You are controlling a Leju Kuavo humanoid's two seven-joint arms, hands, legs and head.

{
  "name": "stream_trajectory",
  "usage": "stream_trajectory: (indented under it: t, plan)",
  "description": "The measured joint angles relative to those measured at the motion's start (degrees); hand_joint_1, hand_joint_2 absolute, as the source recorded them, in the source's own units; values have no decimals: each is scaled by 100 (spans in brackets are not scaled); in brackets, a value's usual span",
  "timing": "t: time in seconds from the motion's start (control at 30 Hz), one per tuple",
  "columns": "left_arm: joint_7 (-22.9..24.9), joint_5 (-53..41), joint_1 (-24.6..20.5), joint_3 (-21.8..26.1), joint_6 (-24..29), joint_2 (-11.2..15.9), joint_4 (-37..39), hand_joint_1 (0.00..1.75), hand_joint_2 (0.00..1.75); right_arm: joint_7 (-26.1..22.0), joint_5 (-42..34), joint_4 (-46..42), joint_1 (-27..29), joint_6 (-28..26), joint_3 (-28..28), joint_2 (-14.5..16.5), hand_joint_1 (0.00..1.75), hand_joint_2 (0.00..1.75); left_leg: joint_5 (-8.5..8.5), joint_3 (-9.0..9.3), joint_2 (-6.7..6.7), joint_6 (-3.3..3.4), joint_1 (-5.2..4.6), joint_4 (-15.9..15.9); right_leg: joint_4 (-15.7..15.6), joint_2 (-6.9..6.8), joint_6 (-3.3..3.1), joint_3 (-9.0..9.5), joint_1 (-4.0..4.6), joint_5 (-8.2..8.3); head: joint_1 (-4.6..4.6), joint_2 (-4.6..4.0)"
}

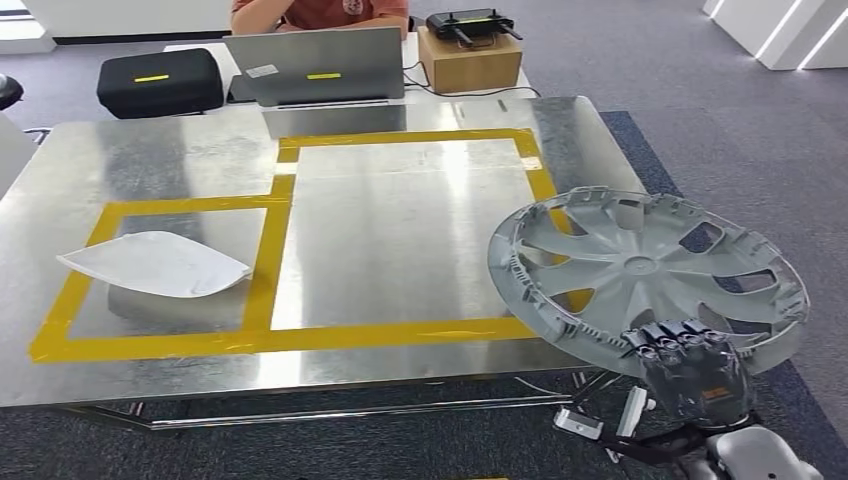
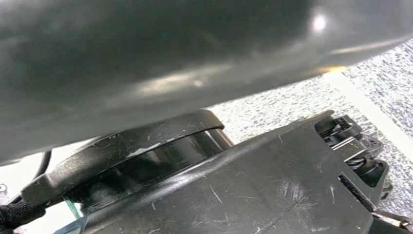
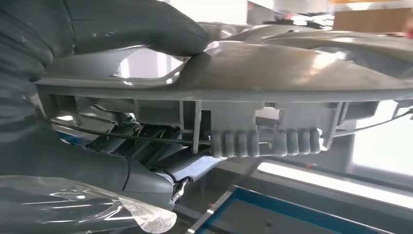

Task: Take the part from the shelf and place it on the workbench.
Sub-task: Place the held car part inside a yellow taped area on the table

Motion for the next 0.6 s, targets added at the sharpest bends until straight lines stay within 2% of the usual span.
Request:
stream_trajectory:
  t: [0.13,0.27,0.43,0.6]
  plan:
    - [23,-8,-39,-60,-30,21,25,0,0,-464,-1,112,-331,0,87,-90,175,175,0,0,0,0,0,2,0,0,0,0,0,0,0,0]
    - [26,-14,-62,-84,-39,43,41,0,0,-547,-4,225,-568,0,242,-185,175,175,1,-1,-1,1,0,5,0,-8,1,1,0,1,0,0]
    - [26,-15,-70,-134,-39,63,66,0,0,-511,-7,332,-708,0,372,-295,175,175,0,-7,-5,1,0,5,0,-6,1,-2,0,0,0,0]
    - [26,-16,-78,-182,-30,95,77,0,0,-114,-7,482,-956,0,755,-626,175,175,0,-9,-5,1,-1,8,0,-6,1,-3,0,1,1,0]
